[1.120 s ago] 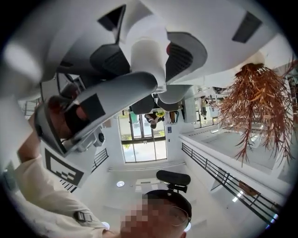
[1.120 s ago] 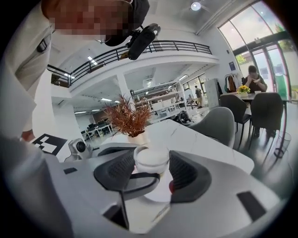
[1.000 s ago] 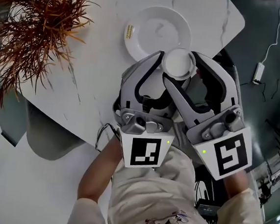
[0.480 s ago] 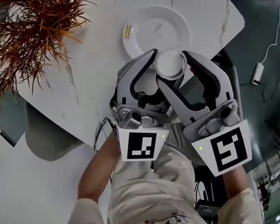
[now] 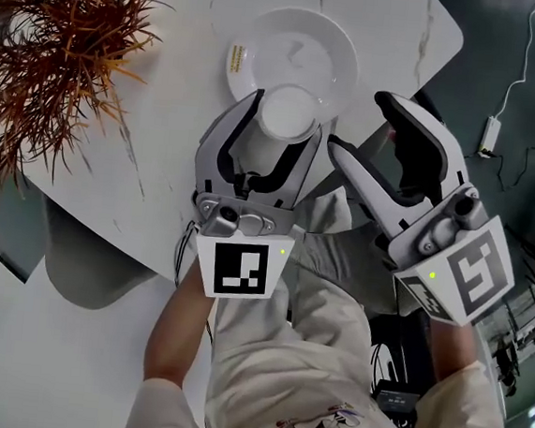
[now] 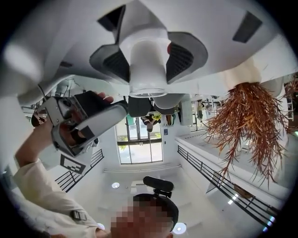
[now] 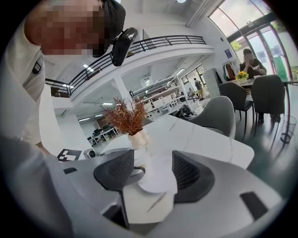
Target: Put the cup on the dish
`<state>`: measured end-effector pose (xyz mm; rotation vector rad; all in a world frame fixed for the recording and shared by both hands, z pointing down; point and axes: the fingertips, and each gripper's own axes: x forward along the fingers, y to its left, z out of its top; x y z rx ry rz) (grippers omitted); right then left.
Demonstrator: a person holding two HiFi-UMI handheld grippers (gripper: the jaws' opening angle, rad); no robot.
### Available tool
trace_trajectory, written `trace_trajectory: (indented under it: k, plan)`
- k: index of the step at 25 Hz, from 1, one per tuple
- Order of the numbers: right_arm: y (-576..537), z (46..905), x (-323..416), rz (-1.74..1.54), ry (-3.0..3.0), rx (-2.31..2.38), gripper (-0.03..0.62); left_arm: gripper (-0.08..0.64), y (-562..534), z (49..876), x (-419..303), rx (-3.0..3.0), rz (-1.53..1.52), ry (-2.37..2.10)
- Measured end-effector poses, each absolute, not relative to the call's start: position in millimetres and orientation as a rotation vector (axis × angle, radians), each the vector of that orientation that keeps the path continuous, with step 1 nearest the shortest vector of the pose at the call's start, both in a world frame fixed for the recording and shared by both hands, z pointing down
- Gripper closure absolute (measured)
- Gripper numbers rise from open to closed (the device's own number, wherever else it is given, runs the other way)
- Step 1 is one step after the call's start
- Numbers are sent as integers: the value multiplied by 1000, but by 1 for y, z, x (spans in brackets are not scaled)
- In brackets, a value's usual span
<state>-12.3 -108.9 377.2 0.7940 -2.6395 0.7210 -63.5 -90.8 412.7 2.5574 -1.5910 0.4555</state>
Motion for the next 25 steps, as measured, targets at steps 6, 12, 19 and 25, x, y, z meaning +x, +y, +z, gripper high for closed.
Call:
trace_trajectory:
  k: [6, 12, 19, 25]
  plan:
    - [-107, 386, -7, 704, -2615, 814, 351, 313, -96, 412, -66, 2508, 373, -1627]
    - [-102, 395, -7, 725, -2605, 810, 353, 313, -104, 417, -72, 2437, 315, -1655]
    - [-98, 398, -9, 755, -2611, 800, 353, 313, -112, 422, -69, 2414, 321, -1633]
    - [-97, 395, -8, 776, -2618, 805, 353, 313, -117, 425, -69, 2387, 353, -1633]
